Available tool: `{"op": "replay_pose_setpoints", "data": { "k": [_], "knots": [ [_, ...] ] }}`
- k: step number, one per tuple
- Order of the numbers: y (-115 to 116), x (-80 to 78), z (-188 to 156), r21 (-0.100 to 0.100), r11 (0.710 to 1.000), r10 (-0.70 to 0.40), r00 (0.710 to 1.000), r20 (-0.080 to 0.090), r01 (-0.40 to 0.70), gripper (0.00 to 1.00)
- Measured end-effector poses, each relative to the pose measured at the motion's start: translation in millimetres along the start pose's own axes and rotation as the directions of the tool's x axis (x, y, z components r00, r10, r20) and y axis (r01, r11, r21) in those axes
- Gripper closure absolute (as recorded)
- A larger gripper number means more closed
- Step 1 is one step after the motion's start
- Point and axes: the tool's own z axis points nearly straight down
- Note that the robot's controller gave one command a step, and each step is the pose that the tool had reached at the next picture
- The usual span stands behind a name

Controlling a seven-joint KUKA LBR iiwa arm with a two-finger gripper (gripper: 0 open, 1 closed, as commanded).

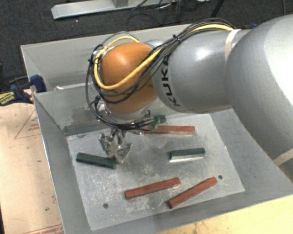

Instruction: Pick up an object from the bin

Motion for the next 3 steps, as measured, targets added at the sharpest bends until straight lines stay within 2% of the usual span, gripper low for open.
{"op": "replay_pose_setpoints", "data": {
  "k": [1, 2, 3],
  "knots": [
    [0.8, 0.3, 1.4, -0.002, 1.0, 0.0, 1.0, 0.0, 0.0, 0.0],
    [0.8, 0.3, 1.4, -0.002, 1.0, 0.0, 1.0, 0.0, 0.0, 0.0],
    [40.5, -49.0, 2.7, 0.015, 0.994, 0.112, 0.994, -0.018, -0.112, 1.0]
  ]
}}
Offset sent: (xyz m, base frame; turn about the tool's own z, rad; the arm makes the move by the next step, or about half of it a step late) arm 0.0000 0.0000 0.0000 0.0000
